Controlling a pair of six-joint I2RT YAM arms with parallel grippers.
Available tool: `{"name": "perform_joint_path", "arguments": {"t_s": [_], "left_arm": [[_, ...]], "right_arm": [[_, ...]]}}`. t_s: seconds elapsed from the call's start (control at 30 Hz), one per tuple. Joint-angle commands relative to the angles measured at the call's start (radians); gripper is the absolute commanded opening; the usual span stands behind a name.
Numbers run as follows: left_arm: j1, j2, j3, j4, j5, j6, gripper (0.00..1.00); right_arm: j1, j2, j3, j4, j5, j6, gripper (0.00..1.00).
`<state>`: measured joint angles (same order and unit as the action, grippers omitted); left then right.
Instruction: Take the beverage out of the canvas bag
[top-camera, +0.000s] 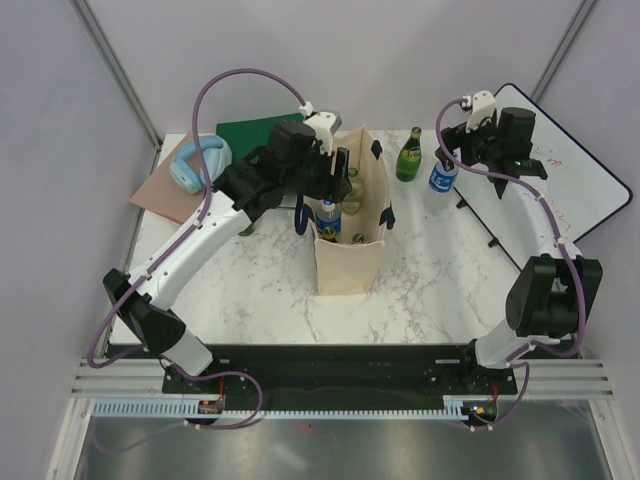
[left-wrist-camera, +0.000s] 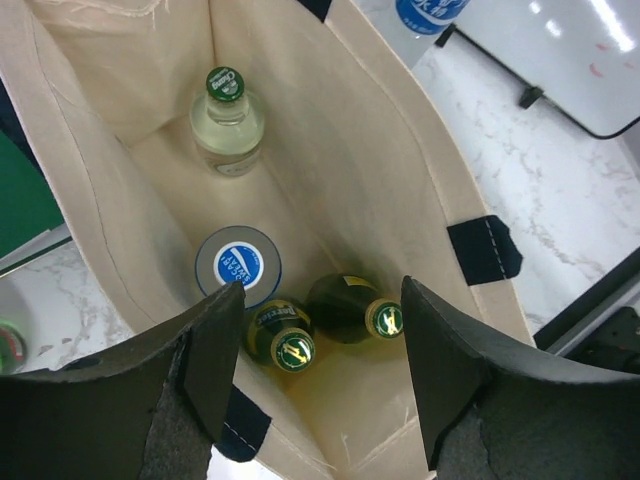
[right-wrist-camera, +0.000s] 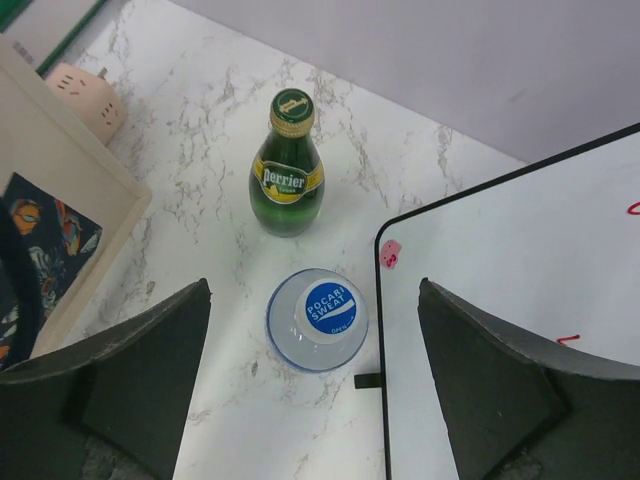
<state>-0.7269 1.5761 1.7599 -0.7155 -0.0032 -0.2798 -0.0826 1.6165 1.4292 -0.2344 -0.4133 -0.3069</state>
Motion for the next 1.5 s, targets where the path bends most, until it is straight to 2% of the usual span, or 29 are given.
{"name": "perform_joint_path", "arguments": {"t_s": [0.0,0.17,0.47,0.7,1.27,1.33,1.43,1.47], "left_arm": [[-0.032,0.048,0.075,-0.094,-0.130,0.097,0.70],[-0.042,0.131,0.124,-0.176,-0.178,0.094,0.66],[-0.046,0.249,0.237,-0.259,-0.231,0.087,0.65],[-0.048,0.312,0.251,-0.291,-0.291,0.083,0.61],[-0.046,0.381,0.253,-0.306,-0.336,0.088,0.48],[-0.046,0.384,0.254,-0.306,-0.337,0.090,0.43],[-0.046,0.383,0.260,-0.306,-0.336,0.094,0.22],[-0.048,0.380,0.265,-0.308,-0.333,0.096,0.08]], "right_arm": [[-0.002,-0.116,-0.019,-0.029,-0.042,-0.011,0.93],[0.000,-0.187,-0.058,-0.065,-0.062,0.014,0.93],[-0.002,-0.233,-0.102,-0.089,-0.096,0.054,0.94],[0.000,-0.248,-0.128,-0.094,-0.105,0.068,0.94],[-0.002,-0.262,-0.144,-0.097,-0.108,0.074,0.94],[0.000,-0.264,-0.142,-0.098,-0.108,0.074,0.95],[0.000,-0.267,-0.141,-0.102,-0.108,0.074,0.95],[0.000,-0.268,-0.138,-0.100,-0.107,0.074,0.95]]}}
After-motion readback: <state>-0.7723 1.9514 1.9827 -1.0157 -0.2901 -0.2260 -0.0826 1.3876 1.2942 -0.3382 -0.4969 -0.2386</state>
